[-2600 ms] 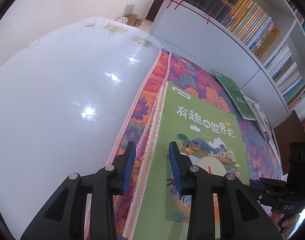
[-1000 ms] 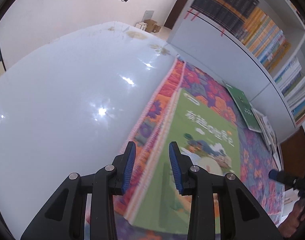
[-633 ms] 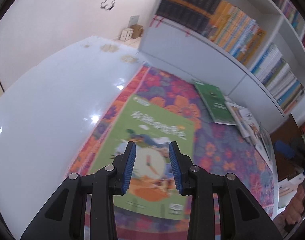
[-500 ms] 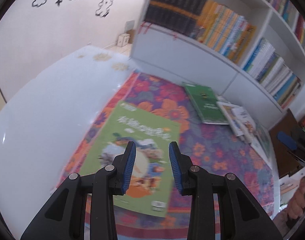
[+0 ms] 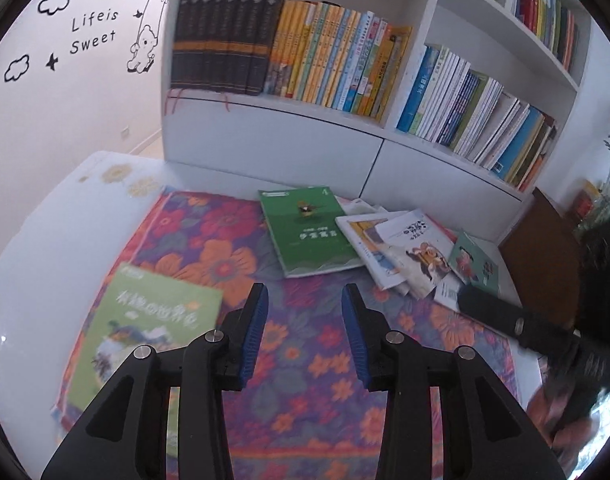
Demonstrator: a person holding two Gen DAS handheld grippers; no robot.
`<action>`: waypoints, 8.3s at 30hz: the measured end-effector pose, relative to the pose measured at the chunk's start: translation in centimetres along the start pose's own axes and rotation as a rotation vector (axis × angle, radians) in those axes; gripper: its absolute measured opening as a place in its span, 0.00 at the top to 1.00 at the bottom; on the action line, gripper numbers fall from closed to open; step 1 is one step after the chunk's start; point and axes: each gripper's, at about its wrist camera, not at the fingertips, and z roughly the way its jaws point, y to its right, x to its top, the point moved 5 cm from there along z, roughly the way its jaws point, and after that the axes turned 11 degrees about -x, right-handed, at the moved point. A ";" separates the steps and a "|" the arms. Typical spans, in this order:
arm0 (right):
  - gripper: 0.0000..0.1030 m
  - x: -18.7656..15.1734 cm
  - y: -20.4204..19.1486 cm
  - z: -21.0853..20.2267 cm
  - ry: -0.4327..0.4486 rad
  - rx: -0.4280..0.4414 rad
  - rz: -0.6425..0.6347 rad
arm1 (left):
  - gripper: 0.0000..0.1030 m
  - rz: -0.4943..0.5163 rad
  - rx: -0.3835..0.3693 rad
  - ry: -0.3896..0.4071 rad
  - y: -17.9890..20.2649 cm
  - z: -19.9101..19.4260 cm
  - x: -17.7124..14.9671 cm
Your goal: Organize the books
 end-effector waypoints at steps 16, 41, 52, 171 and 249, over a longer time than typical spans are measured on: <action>0.37 2.1 10.6 -1.9 0.108 -0.174 0.217 | 0.65 0.024 0.011 0.010 2.1 11.8 5.0; 0.45 2.3 33.1 0.8 0.044 -0.342 0.644 | 0.65 0.150 -0.162 -0.212 7.3 35.6 4.9; 0.44 1.4 27.9 9.2 -0.173 -0.312 0.533 | 0.60 0.295 -0.223 -0.253 8.9 35.1 3.7; 0.88 -12.8 26.0 1.3 -0.157 -0.108 0.378 | 0.72 0.131 -0.417 -0.322 5.6 19.5 -13.5; 0.83 -10.6 19.0 0.1 -0.093 0.037 0.190 | 0.74 -0.062 -0.269 -0.359 4.6 16.0 -11.9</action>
